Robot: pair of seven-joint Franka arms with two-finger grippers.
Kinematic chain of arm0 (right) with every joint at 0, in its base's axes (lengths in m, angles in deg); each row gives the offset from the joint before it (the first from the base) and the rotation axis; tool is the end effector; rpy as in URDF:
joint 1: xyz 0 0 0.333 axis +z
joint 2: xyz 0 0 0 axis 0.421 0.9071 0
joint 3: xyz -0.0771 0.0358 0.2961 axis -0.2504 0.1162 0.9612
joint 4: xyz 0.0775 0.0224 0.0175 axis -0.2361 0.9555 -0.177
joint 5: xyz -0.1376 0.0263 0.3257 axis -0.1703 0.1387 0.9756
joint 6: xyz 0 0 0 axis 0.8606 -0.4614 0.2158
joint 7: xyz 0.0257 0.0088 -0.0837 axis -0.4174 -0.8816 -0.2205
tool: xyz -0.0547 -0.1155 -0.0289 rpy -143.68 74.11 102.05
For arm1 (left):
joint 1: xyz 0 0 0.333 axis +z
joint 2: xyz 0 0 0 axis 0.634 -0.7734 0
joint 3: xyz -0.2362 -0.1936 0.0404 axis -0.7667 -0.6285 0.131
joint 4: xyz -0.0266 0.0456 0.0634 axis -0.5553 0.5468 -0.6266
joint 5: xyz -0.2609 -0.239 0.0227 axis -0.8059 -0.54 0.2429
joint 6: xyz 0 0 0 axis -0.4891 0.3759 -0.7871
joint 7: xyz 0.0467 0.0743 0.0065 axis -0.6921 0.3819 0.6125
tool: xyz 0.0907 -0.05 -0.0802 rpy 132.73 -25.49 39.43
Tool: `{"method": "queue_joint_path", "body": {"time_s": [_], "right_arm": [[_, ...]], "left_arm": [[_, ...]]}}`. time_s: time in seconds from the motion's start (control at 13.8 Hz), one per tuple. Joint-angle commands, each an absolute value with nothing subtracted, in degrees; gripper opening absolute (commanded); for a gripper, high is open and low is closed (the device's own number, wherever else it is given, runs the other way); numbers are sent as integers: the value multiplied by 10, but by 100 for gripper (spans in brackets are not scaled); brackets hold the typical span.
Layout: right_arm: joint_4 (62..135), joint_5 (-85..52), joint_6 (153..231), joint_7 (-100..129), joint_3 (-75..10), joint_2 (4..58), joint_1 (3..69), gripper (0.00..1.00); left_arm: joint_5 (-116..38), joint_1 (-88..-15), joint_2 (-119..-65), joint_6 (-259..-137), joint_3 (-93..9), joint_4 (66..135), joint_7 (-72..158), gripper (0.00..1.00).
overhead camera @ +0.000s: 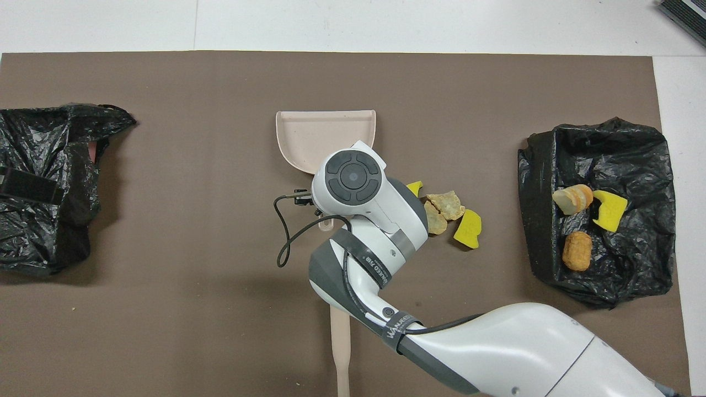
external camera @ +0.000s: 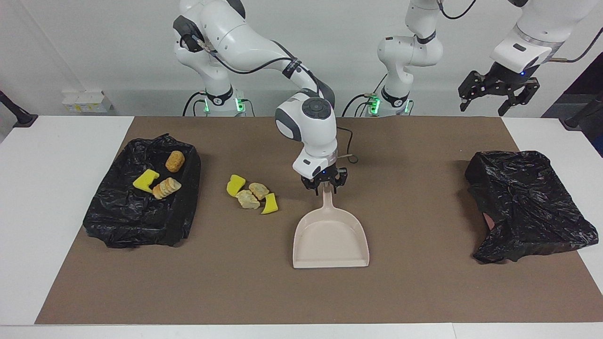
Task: Sweep and dump trash in bin
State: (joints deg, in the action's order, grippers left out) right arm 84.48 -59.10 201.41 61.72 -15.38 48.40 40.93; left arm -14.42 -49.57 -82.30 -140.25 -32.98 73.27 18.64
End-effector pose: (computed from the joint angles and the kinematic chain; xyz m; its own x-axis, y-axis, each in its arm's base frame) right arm 0.5437 0.3945 0.3418 0.9947 0.0548 0.0875 0.0653 -0.9904 -0.1219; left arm 0.4944 -0.0357 0.6405 0.9738 -0.2265 -0.0214 -0.2263 -0.9740 0.0112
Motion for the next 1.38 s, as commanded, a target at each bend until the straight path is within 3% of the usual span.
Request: {"method": "queue_joint_path", "body": {"time_s": [0.0,0.36,0.65,0.94,1.09,1.31], "right_arm": [[857,-591,2015,585,-141,470,389,100],[869,-589,1902,565,-141,378,380,100],[917,-493,1809,574,-131,290,383,100],[1067,-409,1829,579,-106,188,388,100],[1140,-363,1865,578,-90,139,388,100],[1191,-344,1905,595,-55,129,390,100]], "left_arm": [[-140,-505,-812,-1418,-328,745,190,100],[-141,-505,-824,-1465,-347,747,190,100],[-140,-502,-876,-1545,-430,761,303,100],[-132,-497,-907,-1651,-506,825,366,100],[-106,-501,-949,-1686,-541,827,433,100],[-11,-495,-1025,-1757,-618,828,549,100]]}}
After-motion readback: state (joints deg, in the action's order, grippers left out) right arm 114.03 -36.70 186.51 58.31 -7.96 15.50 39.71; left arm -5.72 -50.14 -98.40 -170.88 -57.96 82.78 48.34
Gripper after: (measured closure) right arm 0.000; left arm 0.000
